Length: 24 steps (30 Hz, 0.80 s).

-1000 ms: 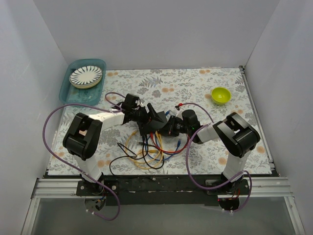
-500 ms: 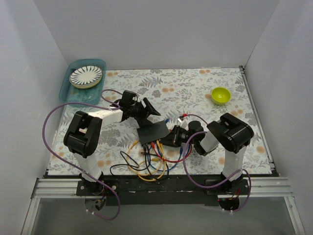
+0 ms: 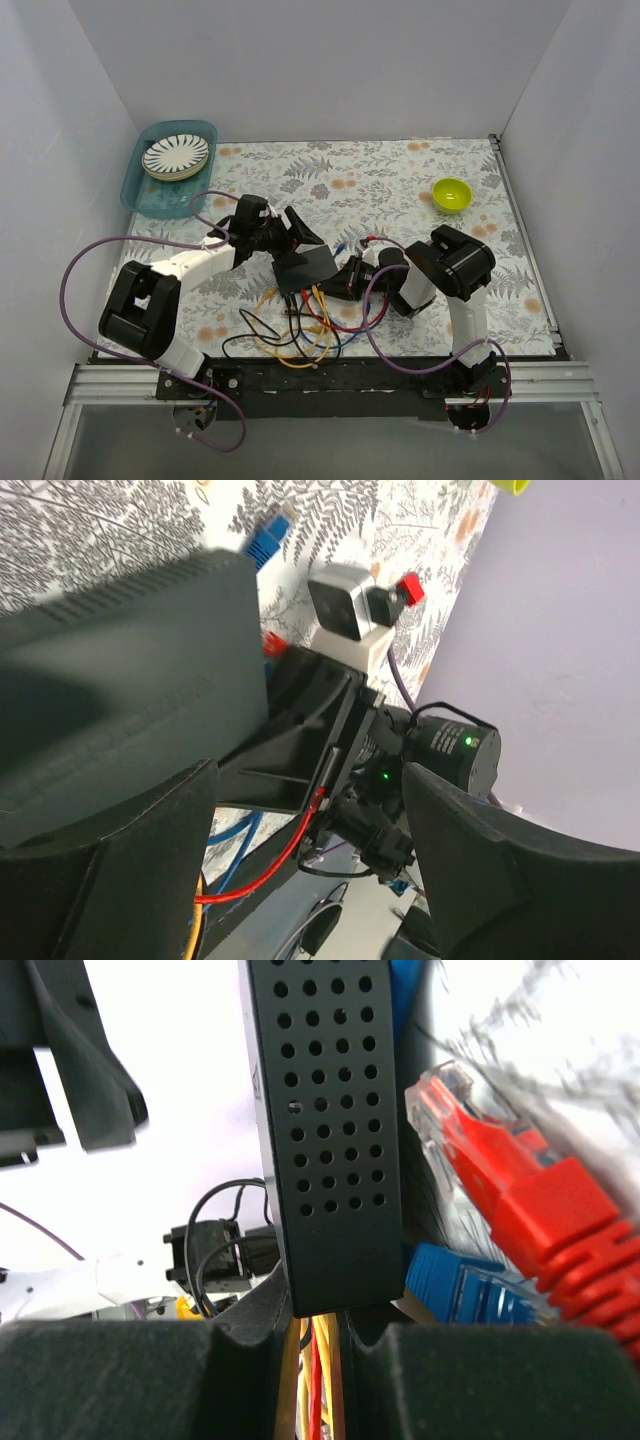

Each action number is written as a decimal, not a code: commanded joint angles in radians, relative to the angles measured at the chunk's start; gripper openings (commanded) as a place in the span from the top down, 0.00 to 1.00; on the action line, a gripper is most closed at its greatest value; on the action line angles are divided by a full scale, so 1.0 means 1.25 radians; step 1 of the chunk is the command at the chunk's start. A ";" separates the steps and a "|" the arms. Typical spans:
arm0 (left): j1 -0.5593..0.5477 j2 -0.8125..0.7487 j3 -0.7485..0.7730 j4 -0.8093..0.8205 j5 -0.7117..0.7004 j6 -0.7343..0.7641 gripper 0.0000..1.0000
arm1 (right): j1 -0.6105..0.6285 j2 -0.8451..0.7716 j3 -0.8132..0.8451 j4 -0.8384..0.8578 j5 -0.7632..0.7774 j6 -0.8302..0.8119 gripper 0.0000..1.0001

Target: Pull the plug from the switch port

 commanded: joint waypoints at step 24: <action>-0.011 0.001 -0.045 -0.013 -0.001 0.042 0.26 | 0.019 -0.083 0.137 -0.246 0.115 -0.100 0.73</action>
